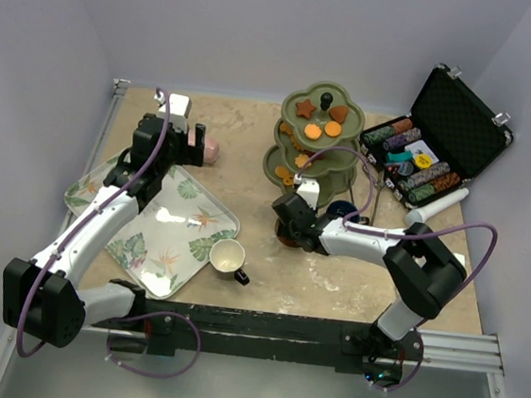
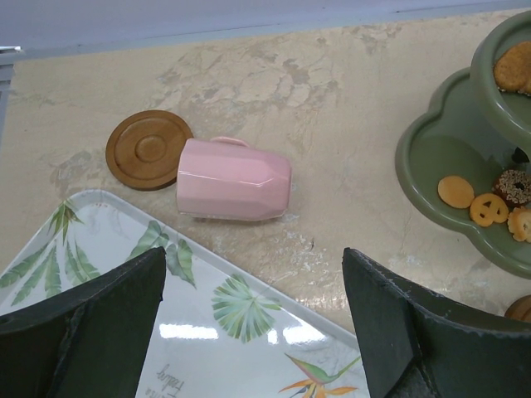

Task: Serve the afternoon tea
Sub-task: Move the coaster to the center of the board, then adjust the cup at the center of the board.

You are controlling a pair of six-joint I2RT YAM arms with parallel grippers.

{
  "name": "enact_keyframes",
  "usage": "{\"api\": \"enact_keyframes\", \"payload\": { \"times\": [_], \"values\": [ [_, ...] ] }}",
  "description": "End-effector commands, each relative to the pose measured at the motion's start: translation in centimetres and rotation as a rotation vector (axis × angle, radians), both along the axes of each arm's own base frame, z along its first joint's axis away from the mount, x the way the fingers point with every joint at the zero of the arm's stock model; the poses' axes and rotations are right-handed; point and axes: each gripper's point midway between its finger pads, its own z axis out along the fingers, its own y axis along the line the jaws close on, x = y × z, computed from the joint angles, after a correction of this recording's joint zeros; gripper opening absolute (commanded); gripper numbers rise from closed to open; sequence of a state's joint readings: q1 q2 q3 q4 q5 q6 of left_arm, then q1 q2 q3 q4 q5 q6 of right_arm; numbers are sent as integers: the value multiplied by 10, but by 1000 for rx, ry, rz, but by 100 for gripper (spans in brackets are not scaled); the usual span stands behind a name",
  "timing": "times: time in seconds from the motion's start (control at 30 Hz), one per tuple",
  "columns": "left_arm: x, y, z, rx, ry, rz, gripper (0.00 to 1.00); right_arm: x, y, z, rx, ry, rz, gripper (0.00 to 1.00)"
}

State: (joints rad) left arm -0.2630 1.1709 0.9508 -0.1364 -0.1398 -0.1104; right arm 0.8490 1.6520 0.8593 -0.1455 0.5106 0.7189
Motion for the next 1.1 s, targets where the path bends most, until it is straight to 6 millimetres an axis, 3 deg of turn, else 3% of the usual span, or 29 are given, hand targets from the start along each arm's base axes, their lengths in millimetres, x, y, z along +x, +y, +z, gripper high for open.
{"api": "enact_keyframes", "payload": {
  "times": [0.0,0.27,0.43,0.57,0.73,0.87,1.07],
  "values": [
    [3,-2,1,-5,-15,-11,92,-2,-23,2,-56,-2,-49,51],
    [7,-9,-12,-10,40,-40,93,0,-21,2,-58,-5,-47,52],
    [9,-15,-23,-10,78,-69,94,8,-18,18,-53,-50,-36,57],
    [0,-25,-32,-49,118,-112,93,13,0,46,-1,-99,15,62],
    [-15,-23,-46,-54,154,-118,93,9,36,102,82,-202,124,75],
    [-21,-12,-55,-9,175,-84,93,-17,72,130,167,-217,254,80],
    [-29,-5,-58,6,165,-59,93,-77,113,152,276,-191,472,80]
  ]
}}
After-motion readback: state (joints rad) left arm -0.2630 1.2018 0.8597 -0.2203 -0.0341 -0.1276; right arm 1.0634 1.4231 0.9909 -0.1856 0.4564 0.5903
